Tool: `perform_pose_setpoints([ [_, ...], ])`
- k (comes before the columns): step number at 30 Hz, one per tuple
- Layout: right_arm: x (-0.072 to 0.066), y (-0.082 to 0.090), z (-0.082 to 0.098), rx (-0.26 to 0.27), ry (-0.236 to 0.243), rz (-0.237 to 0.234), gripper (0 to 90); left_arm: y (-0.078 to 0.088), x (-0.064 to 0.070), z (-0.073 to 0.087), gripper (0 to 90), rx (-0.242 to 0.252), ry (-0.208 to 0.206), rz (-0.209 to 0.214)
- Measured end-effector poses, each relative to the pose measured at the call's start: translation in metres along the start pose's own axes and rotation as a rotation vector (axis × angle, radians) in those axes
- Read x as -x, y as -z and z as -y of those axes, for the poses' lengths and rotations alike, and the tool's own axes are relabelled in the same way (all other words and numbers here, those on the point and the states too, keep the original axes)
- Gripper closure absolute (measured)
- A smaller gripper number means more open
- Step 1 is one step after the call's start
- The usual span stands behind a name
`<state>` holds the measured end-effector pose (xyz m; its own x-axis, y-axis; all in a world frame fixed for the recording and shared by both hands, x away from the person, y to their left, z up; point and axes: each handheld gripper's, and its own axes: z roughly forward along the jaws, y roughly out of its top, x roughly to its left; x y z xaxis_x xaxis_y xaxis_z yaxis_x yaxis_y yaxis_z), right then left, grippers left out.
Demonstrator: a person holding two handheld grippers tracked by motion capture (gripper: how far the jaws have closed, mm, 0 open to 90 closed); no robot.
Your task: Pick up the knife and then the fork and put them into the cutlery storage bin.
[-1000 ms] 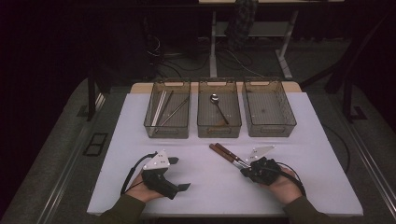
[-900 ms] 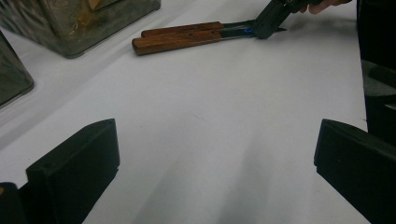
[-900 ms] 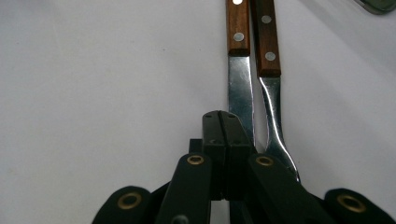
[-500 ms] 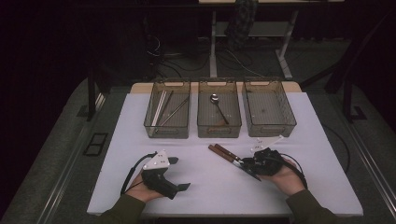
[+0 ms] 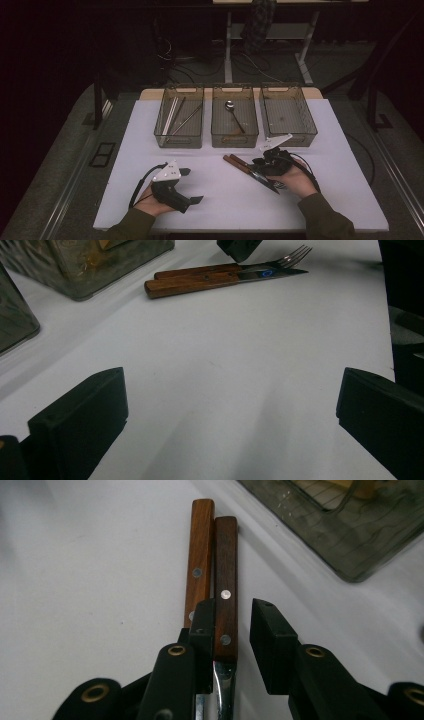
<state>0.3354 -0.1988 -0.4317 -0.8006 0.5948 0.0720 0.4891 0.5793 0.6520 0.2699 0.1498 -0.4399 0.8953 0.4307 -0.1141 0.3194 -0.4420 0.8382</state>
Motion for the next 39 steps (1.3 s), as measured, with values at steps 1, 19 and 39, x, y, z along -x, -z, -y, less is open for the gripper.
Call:
perform_pose_setpoints([
  [1,0.000,-0.001,0.000,-0.007,0.004,0.002,71.7,0.000,0.000,0.000,0.0,0.000,-0.001,0.000],
  [19,0.000,-0.010,0.001,-0.067,0.034,0.004,75.2,0.000,0.000,0.000,0.0,0.000,0.001,-0.001],
  [39,0.000,-0.027,-0.047,-0.442,0.060,-0.006,75.0,-0.001,0.001,-0.001,0.0,0.001,-0.007,0.006],
])
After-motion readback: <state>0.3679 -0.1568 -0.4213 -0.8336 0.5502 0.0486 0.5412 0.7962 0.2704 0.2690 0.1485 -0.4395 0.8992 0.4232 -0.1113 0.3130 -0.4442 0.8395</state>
